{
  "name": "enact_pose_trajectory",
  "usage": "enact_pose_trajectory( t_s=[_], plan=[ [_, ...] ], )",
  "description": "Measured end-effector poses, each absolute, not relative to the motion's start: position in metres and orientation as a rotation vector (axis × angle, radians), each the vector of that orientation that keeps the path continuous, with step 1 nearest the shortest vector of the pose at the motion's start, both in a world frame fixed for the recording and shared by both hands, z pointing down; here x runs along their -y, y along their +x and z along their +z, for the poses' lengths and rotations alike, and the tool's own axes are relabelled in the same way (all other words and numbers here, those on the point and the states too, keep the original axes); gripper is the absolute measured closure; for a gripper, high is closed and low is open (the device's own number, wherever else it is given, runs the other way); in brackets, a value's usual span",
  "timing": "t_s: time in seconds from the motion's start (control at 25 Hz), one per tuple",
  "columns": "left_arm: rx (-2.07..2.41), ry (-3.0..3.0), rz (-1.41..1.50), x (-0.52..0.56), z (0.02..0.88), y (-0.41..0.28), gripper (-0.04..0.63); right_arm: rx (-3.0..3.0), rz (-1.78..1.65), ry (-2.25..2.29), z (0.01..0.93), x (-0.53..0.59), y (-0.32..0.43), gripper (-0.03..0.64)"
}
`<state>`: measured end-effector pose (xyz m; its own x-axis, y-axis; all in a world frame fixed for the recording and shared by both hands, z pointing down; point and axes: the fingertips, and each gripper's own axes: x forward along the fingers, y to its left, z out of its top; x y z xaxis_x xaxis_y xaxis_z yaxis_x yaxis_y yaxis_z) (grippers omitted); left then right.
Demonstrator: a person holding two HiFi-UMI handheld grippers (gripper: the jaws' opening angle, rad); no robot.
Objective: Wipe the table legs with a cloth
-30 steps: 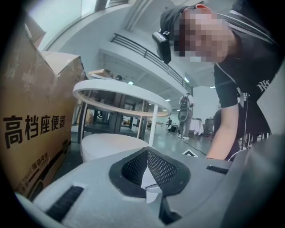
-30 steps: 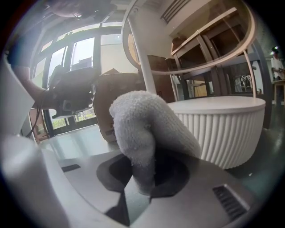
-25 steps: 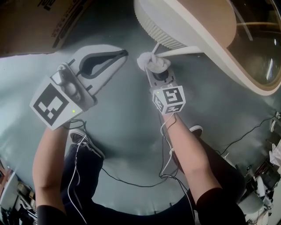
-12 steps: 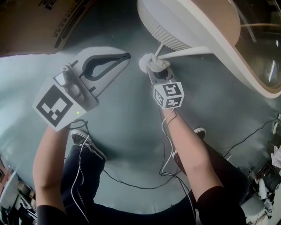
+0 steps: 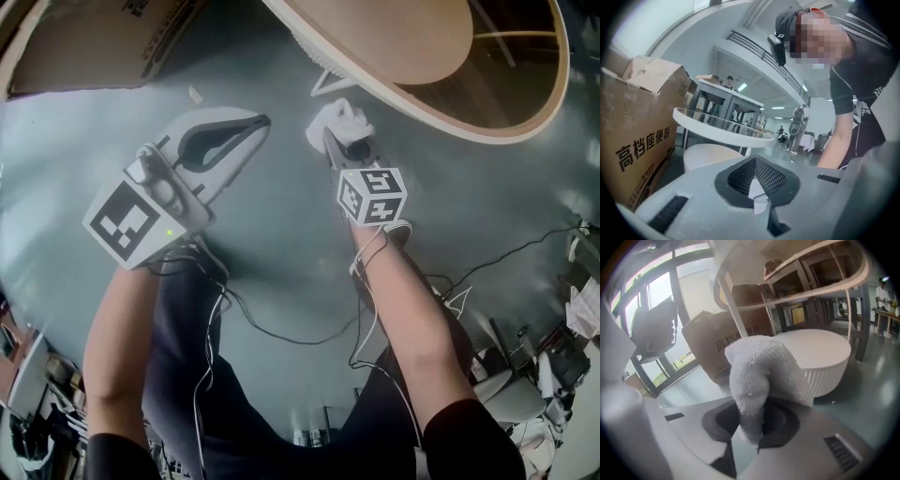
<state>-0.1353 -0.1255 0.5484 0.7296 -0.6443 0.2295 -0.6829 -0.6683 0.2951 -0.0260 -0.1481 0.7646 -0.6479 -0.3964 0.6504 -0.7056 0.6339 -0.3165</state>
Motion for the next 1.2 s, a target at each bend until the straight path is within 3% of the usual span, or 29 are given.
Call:
enact_pose_trajectory(
  t_s=[0.48,1.2],
  plan=[
    [1.061,2.509,0.034,0.128,0.42,-0.132,0.591,2.504,0.4,0.742,0.559,0.132,-0.06,0.54],
    [1.017,2.467,-0.003,0.118,0.423,-0.132,0.591,2.513,0.366,0.911,0.55,0.165,-0.081,0.54]
  ],
)
